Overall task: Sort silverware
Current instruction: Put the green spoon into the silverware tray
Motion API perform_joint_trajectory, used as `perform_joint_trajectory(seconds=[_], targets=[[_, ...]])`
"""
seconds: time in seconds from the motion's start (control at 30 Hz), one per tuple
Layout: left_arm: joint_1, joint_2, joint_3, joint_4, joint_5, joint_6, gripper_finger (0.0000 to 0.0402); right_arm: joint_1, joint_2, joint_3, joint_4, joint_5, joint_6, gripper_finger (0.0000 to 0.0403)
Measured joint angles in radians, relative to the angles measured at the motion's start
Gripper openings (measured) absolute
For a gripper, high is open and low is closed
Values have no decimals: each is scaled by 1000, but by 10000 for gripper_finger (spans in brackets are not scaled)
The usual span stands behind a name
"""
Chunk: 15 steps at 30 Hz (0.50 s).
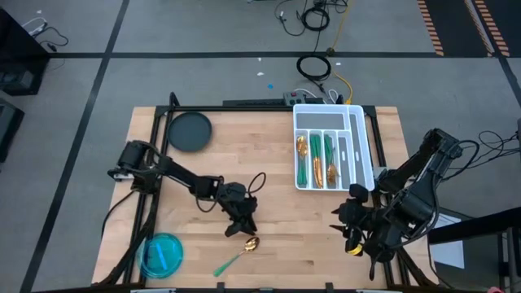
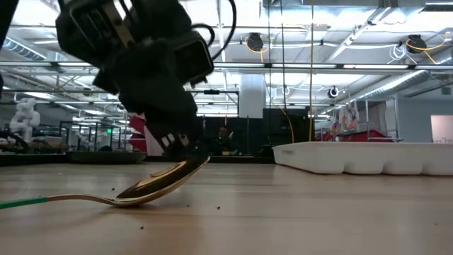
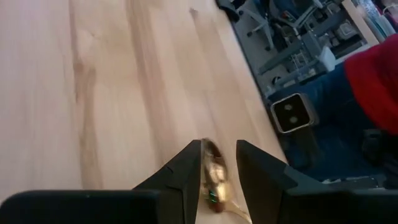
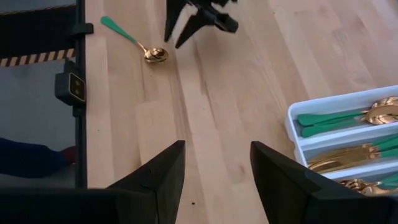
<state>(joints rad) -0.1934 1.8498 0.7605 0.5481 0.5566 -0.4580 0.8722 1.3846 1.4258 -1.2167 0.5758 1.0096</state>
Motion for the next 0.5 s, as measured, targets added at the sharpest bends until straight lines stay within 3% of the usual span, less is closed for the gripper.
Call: perform_joint_trajectory(seconds=[0.27, 0.5], targets=[[1, 128, 3, 149, 80, -25, 109, 0, 0, 0, 13, 0, 0, 173], [-10, 161, 4, 191, 116, -7, 109, 0, 0, 0, 10, -1, -4, 173]])
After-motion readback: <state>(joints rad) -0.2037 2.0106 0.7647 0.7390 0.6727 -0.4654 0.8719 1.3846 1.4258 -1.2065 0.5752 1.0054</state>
